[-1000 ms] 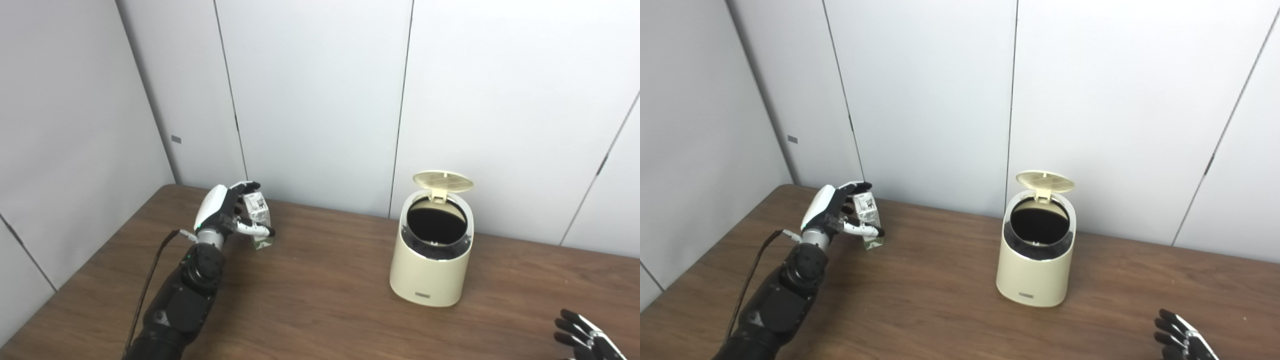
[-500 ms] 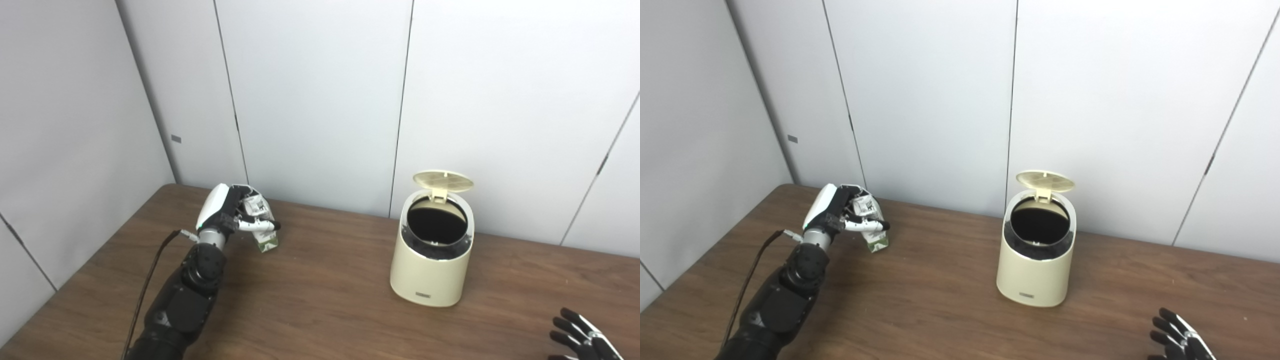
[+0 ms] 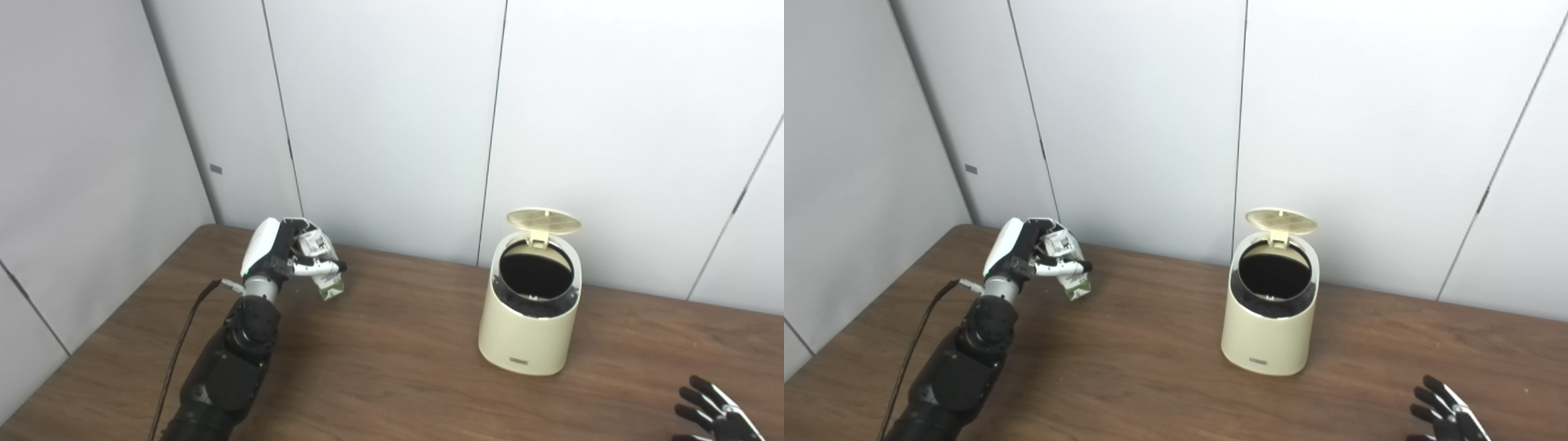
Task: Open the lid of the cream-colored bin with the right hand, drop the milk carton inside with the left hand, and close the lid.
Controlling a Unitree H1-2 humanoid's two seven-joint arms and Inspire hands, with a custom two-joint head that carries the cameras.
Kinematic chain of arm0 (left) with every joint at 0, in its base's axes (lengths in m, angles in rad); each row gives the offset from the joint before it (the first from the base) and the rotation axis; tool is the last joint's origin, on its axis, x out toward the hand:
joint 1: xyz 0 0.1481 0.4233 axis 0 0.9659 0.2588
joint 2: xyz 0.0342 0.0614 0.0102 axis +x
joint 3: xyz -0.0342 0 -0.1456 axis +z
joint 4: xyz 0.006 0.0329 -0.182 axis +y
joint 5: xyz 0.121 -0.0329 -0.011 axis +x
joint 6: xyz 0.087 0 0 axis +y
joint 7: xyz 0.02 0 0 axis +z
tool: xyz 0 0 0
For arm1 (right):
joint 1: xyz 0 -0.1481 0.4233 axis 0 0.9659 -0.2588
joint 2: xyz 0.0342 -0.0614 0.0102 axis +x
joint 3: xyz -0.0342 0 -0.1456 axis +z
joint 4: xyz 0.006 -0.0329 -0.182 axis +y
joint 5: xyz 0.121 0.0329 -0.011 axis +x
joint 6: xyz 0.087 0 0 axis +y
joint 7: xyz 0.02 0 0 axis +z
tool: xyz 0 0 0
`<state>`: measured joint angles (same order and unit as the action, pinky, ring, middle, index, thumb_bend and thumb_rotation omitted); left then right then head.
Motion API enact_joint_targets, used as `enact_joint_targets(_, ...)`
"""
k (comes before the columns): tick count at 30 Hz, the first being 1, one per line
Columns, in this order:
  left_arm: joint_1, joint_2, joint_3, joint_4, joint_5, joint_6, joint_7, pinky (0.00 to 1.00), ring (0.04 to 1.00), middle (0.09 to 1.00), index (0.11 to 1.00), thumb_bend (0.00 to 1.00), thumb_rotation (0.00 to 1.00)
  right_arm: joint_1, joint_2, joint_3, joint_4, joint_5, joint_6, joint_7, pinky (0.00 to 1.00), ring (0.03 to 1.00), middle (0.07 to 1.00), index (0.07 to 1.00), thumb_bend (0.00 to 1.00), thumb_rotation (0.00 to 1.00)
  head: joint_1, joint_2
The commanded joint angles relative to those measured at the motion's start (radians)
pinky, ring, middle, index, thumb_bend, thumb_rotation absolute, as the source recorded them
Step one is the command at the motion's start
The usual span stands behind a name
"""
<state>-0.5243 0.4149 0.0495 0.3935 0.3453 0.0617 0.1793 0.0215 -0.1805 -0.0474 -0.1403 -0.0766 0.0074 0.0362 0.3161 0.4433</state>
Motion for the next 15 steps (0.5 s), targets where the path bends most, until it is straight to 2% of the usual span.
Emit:
enact_joint_targets(1,-0.033,0.016,0.016,-0.079,0.011,-0.029,0.035,0.33,0.403,0.497,0.493,0.47,0.00,-0.017,0.001,0.004,-0.030,-0.018,0.004,-0.007,0.73,0.810,0.847,0.881,0.60,0.97,-0.002,0.003)
enact_joint_targets(11,-0.012,-0.045,0.006,-0.312,0.025,0.017,0.002,0.32,0.417,0.486,0.496,0.47,0.00,-0.014,0.021,0.010,-0.093,-0.039,0.075,-0.012,0.74,0.811,0.851,0.889,0.52,0.95,-0.054,0.022)
enact_joint_targets(15,-0.012,-0.069,-0.002,-0.405,0.030,0.060,-0.024,0.34,0.419,0.480,0.491,0.47,0.00,-0.009,0.028,0.016,-0.123,-0.053,0.099,-0.013,0.75,0.822,0.859,0.896,0.47,0.95,-0.090,0.030)
